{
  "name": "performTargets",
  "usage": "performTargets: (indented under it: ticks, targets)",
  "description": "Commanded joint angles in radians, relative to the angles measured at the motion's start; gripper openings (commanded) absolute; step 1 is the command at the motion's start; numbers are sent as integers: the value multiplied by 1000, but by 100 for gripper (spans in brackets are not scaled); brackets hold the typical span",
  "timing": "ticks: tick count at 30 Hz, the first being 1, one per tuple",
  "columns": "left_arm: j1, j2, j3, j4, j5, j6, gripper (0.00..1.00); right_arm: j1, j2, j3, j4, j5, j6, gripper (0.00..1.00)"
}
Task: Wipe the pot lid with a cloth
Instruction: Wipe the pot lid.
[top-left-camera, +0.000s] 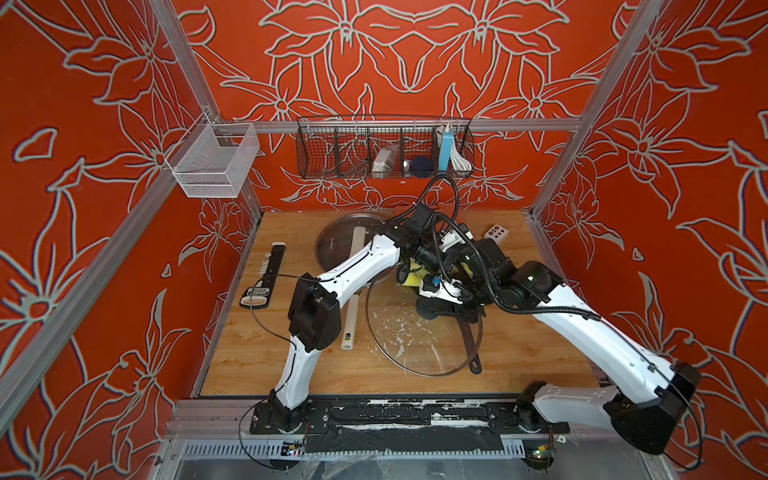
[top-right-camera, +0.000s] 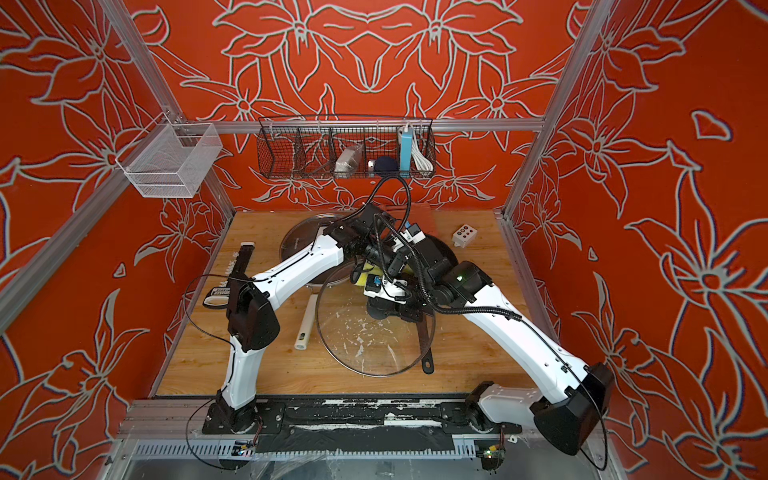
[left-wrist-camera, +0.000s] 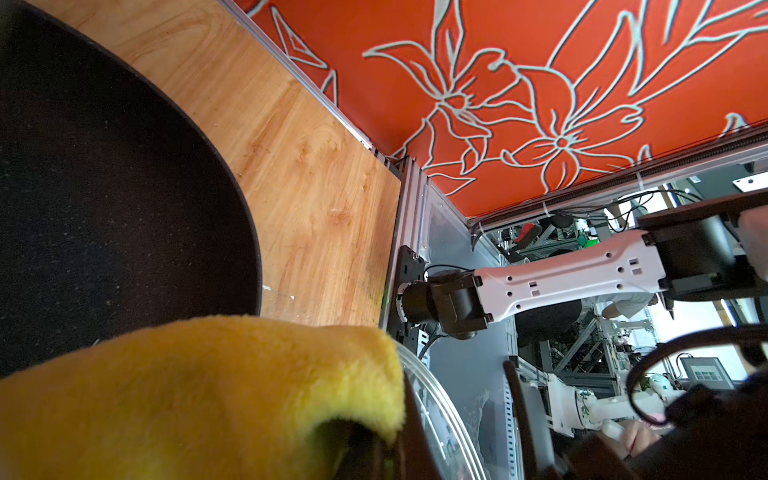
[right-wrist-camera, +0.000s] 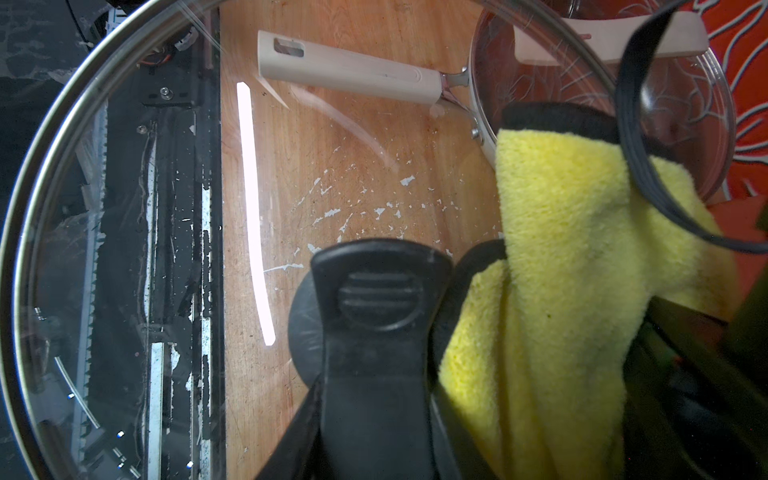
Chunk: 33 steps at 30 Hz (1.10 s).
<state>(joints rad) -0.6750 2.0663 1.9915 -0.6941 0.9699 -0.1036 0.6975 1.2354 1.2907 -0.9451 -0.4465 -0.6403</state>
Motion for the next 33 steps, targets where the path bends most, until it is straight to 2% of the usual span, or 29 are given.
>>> performTargets:
  ticks: [1, 15, 26, 33]
  targets:
    - [39, -84, -36, -11, -46, 12, 0, 0, -72, 32, 113, -3, -43, 0]
    - [204, -300, -253, -8, -40, 28, 0, -2, -93, 32, 91, 35, -71, 0]
    - [158, -181, -106, -115, -93, 79, 0, 1, -56, 49, 110, -2, -82, 0]
    - [68, -17, 106, -215, -78, 101, 0, 16, -26, 54, 156, -24, -77, 0]
